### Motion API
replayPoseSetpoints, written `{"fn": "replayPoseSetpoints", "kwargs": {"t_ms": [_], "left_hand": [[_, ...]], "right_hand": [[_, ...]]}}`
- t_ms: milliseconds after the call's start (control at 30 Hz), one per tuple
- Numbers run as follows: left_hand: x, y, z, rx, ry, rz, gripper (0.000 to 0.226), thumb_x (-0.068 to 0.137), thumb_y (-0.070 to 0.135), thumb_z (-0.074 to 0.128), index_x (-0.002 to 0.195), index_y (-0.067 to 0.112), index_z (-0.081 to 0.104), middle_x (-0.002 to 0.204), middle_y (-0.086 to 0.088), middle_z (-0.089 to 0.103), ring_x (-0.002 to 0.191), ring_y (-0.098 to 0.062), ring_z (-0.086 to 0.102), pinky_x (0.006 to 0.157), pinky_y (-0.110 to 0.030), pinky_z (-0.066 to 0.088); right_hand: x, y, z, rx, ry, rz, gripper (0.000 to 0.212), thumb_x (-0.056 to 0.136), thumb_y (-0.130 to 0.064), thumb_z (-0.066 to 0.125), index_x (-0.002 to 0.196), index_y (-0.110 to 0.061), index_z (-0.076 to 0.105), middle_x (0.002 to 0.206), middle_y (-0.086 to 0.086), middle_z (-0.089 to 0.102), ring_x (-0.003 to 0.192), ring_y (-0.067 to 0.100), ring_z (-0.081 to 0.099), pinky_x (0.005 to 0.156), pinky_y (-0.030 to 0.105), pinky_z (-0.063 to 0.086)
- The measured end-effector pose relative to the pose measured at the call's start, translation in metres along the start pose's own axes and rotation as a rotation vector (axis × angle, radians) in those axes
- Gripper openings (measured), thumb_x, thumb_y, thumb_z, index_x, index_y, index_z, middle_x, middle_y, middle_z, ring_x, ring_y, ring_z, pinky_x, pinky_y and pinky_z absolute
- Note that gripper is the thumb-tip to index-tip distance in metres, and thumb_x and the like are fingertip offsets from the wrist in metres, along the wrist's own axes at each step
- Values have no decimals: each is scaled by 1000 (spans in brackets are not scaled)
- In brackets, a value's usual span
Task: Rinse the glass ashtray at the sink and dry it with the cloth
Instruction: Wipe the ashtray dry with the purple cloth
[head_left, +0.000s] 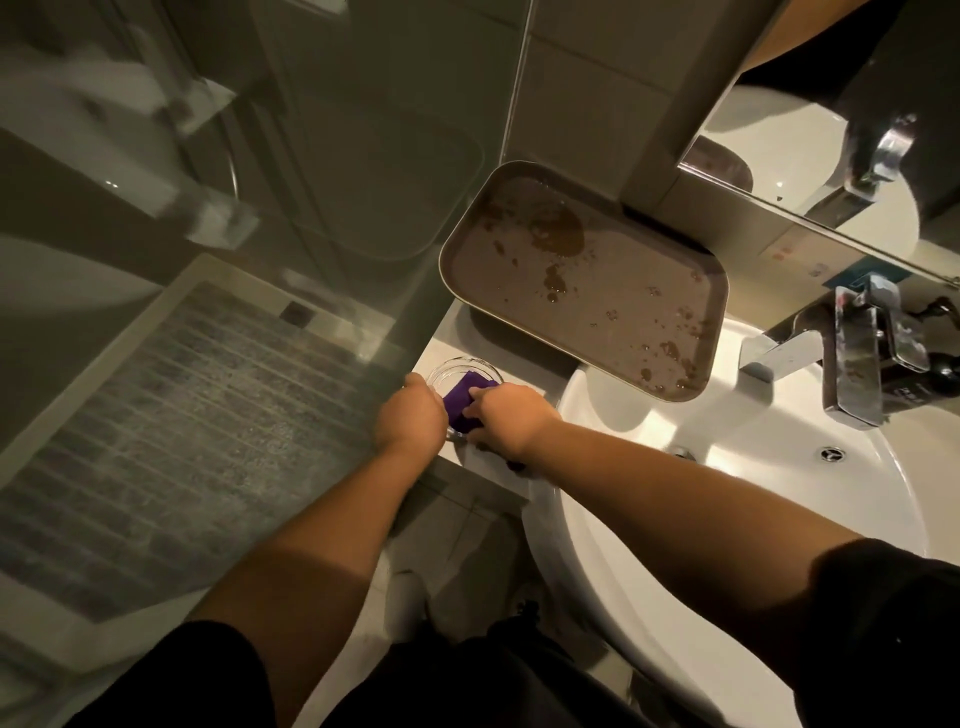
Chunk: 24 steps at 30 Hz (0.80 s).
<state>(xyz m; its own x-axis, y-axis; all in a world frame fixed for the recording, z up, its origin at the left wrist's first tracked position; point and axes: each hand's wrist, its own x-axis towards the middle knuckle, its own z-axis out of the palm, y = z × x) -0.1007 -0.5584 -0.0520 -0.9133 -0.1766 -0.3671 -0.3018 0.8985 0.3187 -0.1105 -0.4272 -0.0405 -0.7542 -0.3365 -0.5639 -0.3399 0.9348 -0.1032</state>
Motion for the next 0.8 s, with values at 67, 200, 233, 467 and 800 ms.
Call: {"fn": "replayPoseSetpoints", "kwargs": {"t_ms": [67,200,233,467,800], "left_hand": [[5,-2,-4,0,-26,21,33,103,23,32,121,-1,46,117,-23,64,108,-41,61,79,-42,48],[27,-3,-14,124,-49,221,38,104,34,30,119,4,48,114,-21,64,103,-41,60,74,-41,43],[32,-2,-16,170,-54,262,37,104,33,30,118,4,49,112,-20,65,101,-40,61,72,-41,43],[26,6,-10,244,-7,179,26,99,11,38,121,2,49,111,-21,66,101,-41,63,65,-38,40],[5,-4,6,-125,21,-12,37,103,27,34,117,-2,52,115,-24,64,104,-41,61,75,-38,46]], "right_hand": [[1,6,-6,-41,-28,-58,46,94,-34,60,138,-22,54,132,9,62,112,29,63,95,39,54],[0,22,-26,-199,-112,-207,48,98,-35,54,145,-26,46,147,7,50,126,31,53,107,39,43],[0,25,-29,-224,-125,-222,50,98,-36,53,147,-26,44,149,7,48,128,32,51,109,39,42],[-7,12,-28,-115,-108,-92,46,97,-34,56,141,-22,52,134,10,59,116,31,59,100,39,50],[-11,2,-20,72,-34,-2,44,95,-36,59,135,-19,57,133,10,61,114,29,61,97,39,53]]}}
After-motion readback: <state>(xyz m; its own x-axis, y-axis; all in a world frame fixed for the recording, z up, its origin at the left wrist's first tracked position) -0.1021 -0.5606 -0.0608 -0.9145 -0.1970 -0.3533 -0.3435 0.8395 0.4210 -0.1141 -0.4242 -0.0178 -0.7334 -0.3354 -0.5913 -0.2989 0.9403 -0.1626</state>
